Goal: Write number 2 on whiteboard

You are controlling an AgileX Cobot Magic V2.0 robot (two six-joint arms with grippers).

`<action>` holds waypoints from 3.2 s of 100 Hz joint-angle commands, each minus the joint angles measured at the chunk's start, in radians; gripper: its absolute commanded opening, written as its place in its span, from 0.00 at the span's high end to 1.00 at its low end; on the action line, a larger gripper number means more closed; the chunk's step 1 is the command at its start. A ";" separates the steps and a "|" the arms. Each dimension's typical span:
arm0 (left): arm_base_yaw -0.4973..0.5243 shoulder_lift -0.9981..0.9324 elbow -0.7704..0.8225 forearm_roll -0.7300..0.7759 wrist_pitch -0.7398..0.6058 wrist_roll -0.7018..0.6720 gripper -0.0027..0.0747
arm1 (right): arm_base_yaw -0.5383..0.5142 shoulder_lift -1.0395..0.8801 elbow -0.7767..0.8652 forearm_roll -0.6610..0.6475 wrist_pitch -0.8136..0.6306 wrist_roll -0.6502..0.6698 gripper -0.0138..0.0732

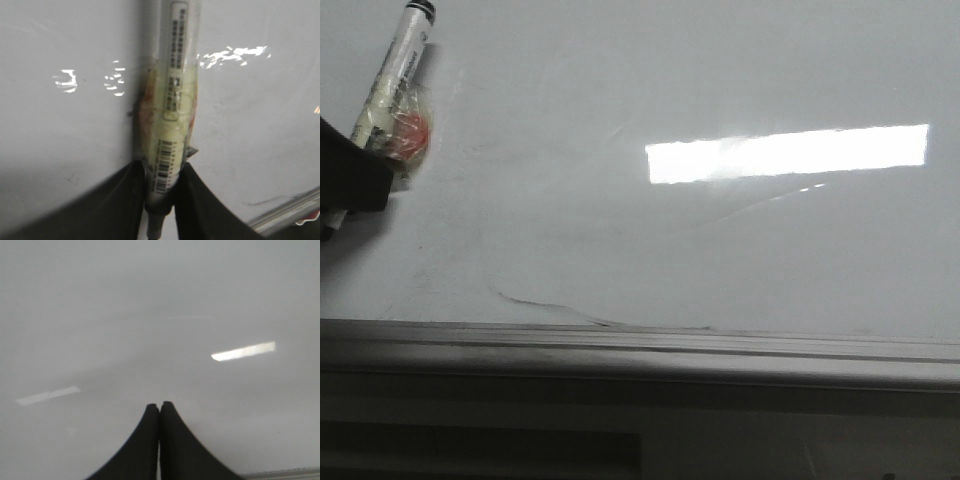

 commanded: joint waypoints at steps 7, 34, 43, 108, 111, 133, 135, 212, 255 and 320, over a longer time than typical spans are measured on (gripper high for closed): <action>-0.007 0.015 -0.037 -0.012 -0.054 0.004 0.99 | 0.000 0.020 -0.025 -0.004 -0.082 -0.010 0.91; -0.007 -0.029 -0.037 0.003 -0.030 0.030 0.99 | 0.000 0.020 -0.027 0.166 -0.073 -0.280 0.91; -0.009 -0.075 -0.037 0.025 -0.003 0.050 0.99 | 0.036 0.020 -0.027 0.373 -0.071 -0.460 0.91; -0.269 -0.224 -0.037 0.041 0.032 0.482 0.99 | 0.686 0.332 -0.161 0.594 -0.209 -0.950 0.80; -0.284 -0.224 -0.037 0.041 0.032 0.500 0.99 | 0.712 0.354 -0.172 0.594 -0.211 -0.965 0.78; -0.323 -0.224 -0.030 0.106 0.045 0.571 0.99 | 0.881 0.579 -0.257 0.594 -0.305 -0.970 0.42; -0.323 -0.224 -0.026 0.112 0.045 0.571 0.99 | 0.892 0.595 -0.259 0.594 -0.315 -0.970 0.40; -0.325 -0.224 0.064 0.124 0.039 0.612 0.99 | 1.076 0.864 -0.406 0.599 -0.433 -0.970 0.38; -0.325 -0.225 0.064 0.125 0.034 0.612 0.98 | 1.075 0.884 -0.406 0.583 -0.435 -0.970 0.92; -0.217 -0.522 -0.003 0.014 -0.243 0.491 0.79 | 0.804 0.659 -0.406 0.540 -0.414 -0.970 0.92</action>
